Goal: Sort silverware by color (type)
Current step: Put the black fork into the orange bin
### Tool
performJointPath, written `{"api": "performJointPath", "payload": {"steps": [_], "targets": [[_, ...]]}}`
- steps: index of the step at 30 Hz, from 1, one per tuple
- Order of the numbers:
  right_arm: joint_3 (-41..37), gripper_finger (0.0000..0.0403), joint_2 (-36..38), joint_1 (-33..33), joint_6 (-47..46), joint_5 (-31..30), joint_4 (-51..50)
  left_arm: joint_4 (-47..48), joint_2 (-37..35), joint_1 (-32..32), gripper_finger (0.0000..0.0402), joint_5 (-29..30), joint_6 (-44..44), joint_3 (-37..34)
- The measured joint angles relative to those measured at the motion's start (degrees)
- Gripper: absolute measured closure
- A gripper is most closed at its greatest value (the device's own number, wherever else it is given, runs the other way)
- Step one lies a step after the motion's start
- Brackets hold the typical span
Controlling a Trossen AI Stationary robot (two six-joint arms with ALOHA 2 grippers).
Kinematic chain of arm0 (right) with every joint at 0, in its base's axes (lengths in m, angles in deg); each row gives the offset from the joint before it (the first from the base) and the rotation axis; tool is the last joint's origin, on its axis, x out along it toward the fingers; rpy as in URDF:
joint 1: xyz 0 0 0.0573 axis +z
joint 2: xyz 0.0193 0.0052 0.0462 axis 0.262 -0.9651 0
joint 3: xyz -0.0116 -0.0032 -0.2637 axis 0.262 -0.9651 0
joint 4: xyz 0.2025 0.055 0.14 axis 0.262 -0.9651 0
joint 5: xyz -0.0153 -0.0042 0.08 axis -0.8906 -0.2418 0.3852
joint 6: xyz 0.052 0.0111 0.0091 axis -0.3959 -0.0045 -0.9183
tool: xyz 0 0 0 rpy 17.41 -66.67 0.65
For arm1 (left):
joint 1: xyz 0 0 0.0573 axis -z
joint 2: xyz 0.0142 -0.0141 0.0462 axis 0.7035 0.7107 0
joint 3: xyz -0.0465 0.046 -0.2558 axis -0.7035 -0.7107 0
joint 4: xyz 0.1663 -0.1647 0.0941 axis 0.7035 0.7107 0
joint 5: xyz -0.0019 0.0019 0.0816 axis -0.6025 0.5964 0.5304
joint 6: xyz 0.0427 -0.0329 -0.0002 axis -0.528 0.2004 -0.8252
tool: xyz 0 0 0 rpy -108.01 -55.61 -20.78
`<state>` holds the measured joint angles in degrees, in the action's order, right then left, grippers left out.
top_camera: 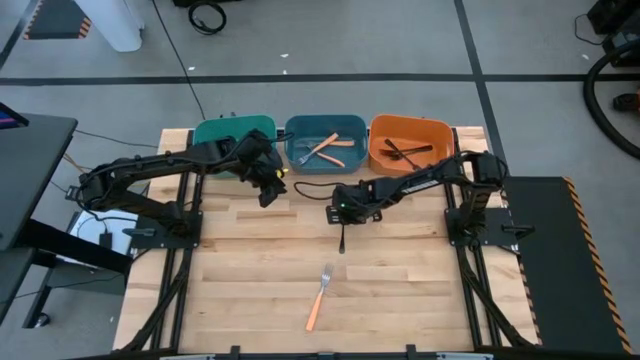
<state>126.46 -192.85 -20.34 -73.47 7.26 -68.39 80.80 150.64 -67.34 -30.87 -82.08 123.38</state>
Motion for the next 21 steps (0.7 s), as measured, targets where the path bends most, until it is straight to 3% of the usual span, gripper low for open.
{"api": "performJointPath", "payload": {"steps": [21], "targets": [[0.1, 0.0342, -0.7, -2.9, 7.7, 1.6, -8.1, -2.3, 0.0, -0.1, 0.028, 0.0, -1.2, 0.0]]}}
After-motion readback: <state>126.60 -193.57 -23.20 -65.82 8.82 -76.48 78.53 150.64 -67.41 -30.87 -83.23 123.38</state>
